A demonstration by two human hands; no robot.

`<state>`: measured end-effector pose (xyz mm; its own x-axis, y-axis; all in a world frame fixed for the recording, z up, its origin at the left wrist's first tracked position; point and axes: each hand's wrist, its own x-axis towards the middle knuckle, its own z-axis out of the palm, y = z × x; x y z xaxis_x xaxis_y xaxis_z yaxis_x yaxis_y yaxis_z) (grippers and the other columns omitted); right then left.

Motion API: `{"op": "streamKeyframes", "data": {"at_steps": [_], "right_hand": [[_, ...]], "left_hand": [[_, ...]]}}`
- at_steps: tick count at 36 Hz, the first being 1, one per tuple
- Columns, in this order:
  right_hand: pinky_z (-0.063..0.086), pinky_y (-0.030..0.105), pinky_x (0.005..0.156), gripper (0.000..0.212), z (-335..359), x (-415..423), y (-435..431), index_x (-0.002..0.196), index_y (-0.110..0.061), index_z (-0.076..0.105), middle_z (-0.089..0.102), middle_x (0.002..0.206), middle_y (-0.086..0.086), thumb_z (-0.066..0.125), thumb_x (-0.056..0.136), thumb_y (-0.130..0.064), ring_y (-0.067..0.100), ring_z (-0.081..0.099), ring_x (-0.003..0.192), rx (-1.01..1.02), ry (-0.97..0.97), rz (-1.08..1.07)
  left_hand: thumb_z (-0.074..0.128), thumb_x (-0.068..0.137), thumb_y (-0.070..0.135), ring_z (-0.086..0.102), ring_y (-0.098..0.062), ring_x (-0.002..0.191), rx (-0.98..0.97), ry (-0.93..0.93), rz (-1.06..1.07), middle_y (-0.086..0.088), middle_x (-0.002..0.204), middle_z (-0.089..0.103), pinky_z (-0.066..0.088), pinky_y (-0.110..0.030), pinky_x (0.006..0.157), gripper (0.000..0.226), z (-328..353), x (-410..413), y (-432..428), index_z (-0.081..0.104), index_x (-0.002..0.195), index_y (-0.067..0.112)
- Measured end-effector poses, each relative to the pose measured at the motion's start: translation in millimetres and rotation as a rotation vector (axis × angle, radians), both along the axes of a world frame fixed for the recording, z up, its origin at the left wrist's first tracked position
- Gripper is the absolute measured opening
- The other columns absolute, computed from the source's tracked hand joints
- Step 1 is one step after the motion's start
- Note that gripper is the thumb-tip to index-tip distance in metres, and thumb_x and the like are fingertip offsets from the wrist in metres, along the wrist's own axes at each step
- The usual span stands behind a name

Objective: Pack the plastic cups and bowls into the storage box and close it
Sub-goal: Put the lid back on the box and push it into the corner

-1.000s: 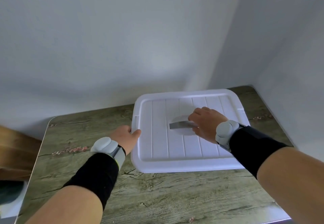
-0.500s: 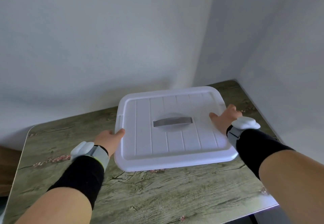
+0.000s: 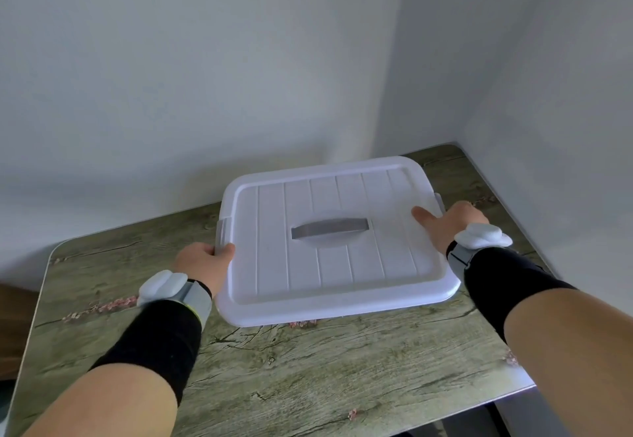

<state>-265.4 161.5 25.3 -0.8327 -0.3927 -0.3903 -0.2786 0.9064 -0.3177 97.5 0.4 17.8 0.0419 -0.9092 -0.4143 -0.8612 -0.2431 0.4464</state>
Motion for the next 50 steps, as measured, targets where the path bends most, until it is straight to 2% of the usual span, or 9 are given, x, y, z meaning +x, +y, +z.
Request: {"op": "streamKeyframes", "data": {"at_steps": [3,7,14,16,19,22,34,41,50], "right_hand": [[0.058,0.043,0.077,0.079,-1,0,-1,0.109,-0.003,0.064,0.069,0.104,0.017,0.061,0.078,-0.075,0.036,0.067,0.089,0.012,0.044,0.049],[0.057,0.044,0.078,0.066,-1,2,4,0.105,-0.005,0.063,0.067,0.106,0.018,0.059,0.085,-0.068,0.036,0.064,0.086,-0.033,0.088,0.092],[0.053,0.048,0.09,0.084,-4,25,36,0.131,-0.017,0.055,0.054,0.123,0.011,0.046,0.076,-0.08,0.035,0.057,0.106,-0.142,0.058,0.183],[0.049,0.05,0.097,0.093,-5,33,45,0.139,-0.018,0.047,0.053,0.128,0.011,0.048,0.072,-0.083,0.035,0.052,0.117,-0.184,0.061,0.205],[0.035,0.051,0.111,0.109,-4,45,57,0.155,-0.017,0.027,0.041,0.15,0.013,0.056,0.073,-0.082,0.035,0.037,0.139,-0.2,0.038,0.243],[0.023,0.047,0.119,0.126,-3,53,70,0.16,-0.014,0.01,0.021,0.165,0.01,0.059,0.068,-0.084,0.032,0.021,0.15,-0.2,0.03,0.303],[0.015,0.048,0.122,0.147,-8,2,86,0.161,-0.021,-0.005,0.0,0.17,0.001,0.061,0.052,-0.092,0.029,0.009,0.154,-0.119,0.105,0.411],[0.016,0.049,0.123,0.132,-6,-80,83,0.161,-0.018,-0.002,0.006,0.169,0.006,0.065,0.067,-0.081,0.031,0.013,0.153,-0.113,0.106,0.347],[0.021,0.05,0.121,0.106,-16,-170,62,0.161,-0.011,0.008,0.011,0.169,0.01,0.057,0.087,-0.069,0.035,0.018,0.152,-0.158,0.168,0.246]], "left_hand": [[0.055,0.096,0.039,0.048,-0.024,0.048,-0.05,-0.072,-0.014,-0.006,0.054,0.053,0.03,-0.027,0.048,0.047,0,-5,2,0.057,0.06,0.009],[0.05,0.098,0.043,0.053,-0.025,0.052,-0.07,-0.115,-0.068,-0.007,0.06,0.058,0.033,-0.028,0.049,0.045,5,-5,5,0.063,0.069,0.01],[0.064,0.077,0.067,0.068,-0.021,0.081,-0.158,0.137,-0.221,0.006,0.096,0.067,0.06,-0.043,0.074,0.05,6,19,39,0.059,0.101,0.023],[0.075,0.067,0.069,0.065,-0.021,0.095,-0.125,0.174,-0.27,0.005,0.11,0.062,0.058,-0.046,0.084,0.069,3,24,47,0.053,0.114,0.024],[0.074,0.047,0.087,0.051,-0.03,0.128,-0.054,0.094,-0.382,-0.005,0.145,0.046,0.049,-0.056,0.102,0.127,-6,35,50,0.032,0.148,0.022],[0.075,0.033,0.091,0.039,-0.035,0.139,-0.028,0.046,-0.442,-0.01,0.154,0.033,0.042,-0.059,0.108,0.151,-12,37,50,0.019,0.153,0.017],[0.078,0.048,0.08,0.03,-0.031,0.146,-0.099,0.015,-0.527,0.0,0.163,0.017,0.038,-0.049,0.113,0.145,-9,-27,53,0.005,0.157,0.016],[0.077,0.044,0.078,0.043,-0.034,0.128,-0.165,0.028,-0.502,-0.007,0.139,0.039,0.046,-0.049,0.1,0.126,-13,-121,53,0.032,0.139,0.01],[0.073,0.048,0.082,0.016,-0.03,0.153,-0.14,0.061,-0.418,-0.006,0.167,0.011,0.026,-0.049,0.12,0.147,-13,-227,60,0.003,0.159,0.014]]}}
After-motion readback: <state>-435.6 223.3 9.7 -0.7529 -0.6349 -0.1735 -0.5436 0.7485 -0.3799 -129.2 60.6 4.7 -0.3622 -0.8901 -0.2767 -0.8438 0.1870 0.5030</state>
